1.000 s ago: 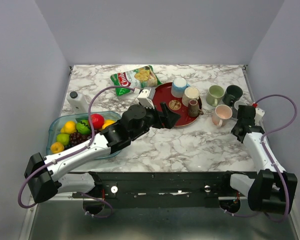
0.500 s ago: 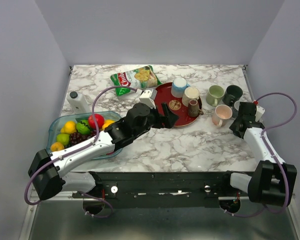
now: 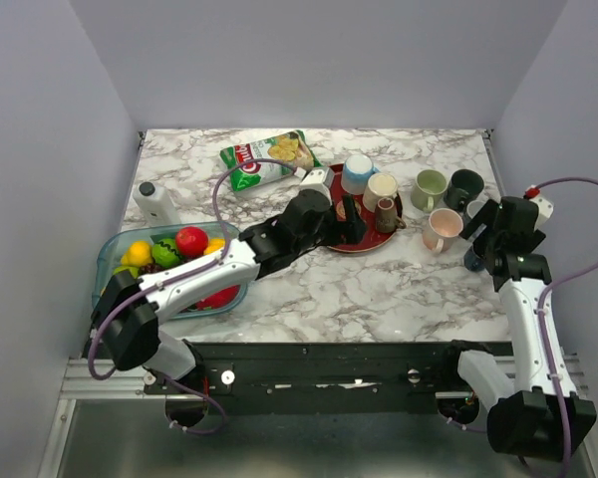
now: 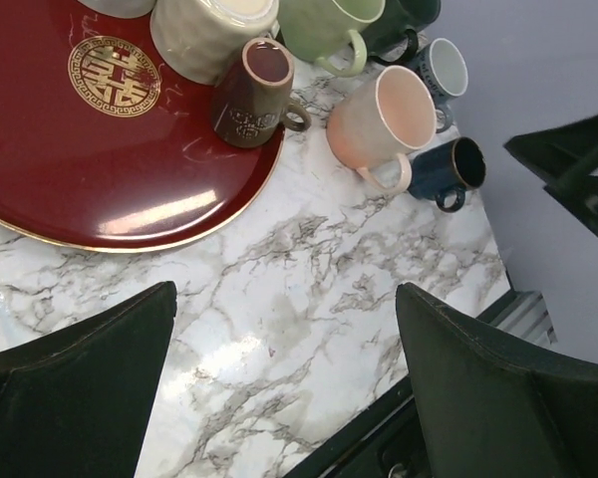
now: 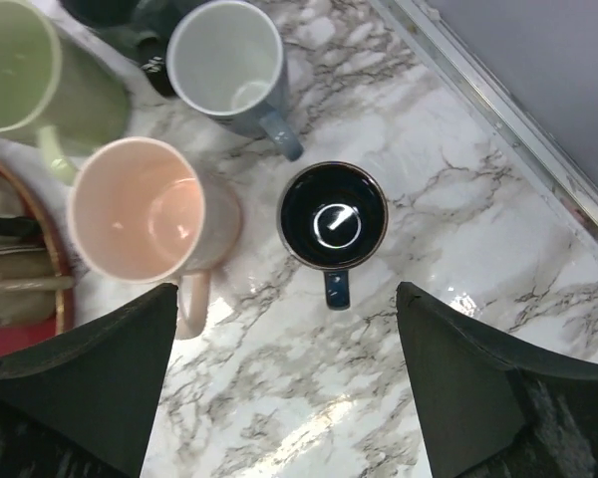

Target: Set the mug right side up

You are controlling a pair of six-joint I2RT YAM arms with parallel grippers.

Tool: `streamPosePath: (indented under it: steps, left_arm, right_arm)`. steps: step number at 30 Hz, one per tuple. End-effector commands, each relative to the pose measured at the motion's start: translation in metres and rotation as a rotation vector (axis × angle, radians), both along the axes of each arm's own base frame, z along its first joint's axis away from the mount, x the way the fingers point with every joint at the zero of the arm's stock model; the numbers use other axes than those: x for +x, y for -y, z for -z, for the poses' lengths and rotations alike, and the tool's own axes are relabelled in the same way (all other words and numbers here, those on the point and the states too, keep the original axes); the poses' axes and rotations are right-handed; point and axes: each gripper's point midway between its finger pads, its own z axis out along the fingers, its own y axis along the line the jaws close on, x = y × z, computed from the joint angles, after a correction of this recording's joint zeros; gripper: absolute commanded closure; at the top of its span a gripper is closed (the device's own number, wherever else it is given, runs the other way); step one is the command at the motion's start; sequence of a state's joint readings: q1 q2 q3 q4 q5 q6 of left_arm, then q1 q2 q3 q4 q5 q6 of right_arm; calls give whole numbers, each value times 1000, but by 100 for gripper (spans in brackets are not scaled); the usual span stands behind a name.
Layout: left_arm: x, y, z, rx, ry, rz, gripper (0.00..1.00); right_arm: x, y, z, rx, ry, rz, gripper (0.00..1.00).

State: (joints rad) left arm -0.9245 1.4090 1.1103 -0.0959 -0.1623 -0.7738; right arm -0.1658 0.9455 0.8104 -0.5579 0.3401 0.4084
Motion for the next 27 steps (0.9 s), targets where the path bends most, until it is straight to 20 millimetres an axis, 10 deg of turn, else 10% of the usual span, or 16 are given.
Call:
streamPosePath:
  steps: [1,13,27]
  left_arm:
    - [21,14,15,30,-78,-84,1]
    - [62,78,70,-5,-261,-206,1]
    - [48,4,68,145,-154,-286,1]
  right_arm:
    - [-6,-27,-26,72,62,-131,4]
    - [14,-119,-70,285,310,-635,8]
    - [97,-164,-5,136,66,-962,19]
